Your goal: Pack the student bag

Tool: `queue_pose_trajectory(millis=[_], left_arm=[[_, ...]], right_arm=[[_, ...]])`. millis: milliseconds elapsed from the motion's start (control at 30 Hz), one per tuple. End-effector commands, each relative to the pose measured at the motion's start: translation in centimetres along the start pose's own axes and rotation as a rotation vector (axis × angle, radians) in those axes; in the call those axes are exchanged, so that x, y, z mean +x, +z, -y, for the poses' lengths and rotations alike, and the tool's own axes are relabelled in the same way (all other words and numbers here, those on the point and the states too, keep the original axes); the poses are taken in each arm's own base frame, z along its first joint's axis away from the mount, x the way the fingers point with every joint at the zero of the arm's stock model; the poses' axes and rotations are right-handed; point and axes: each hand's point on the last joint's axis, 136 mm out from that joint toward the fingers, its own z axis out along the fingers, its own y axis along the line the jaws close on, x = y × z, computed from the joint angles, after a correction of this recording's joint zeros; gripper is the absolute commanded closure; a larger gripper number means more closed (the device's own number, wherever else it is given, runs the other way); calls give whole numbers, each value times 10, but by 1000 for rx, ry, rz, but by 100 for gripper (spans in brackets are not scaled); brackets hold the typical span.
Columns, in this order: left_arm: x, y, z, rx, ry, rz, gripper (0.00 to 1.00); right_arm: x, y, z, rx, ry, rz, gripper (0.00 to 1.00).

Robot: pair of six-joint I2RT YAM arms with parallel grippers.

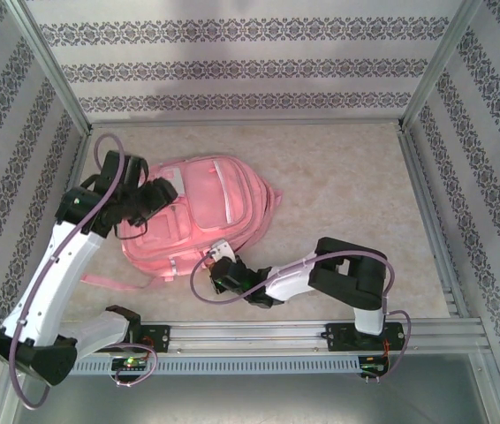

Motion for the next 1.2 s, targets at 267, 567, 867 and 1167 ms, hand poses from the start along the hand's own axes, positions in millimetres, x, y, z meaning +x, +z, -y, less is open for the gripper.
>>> queue_pose_trajectory(millis=[267, 567, 867, 1167], left_arm=[[84, -15, -126, -294, -307, -96, 29], [106, 47, -142, -265, -458, -119, 29], [98, 97, -145, -236, -445, -68, 40], [74, 109, -153, -338, -378, 0, 69]], right_arm=[[30, -15, 33, -31, 30, -183, 100], [21, -13, 22, -102, 76, -196, 100], [24, -15, 28, -115, 91, -217, 100], [47, -19, 48, -71, -53, -312, 100]])
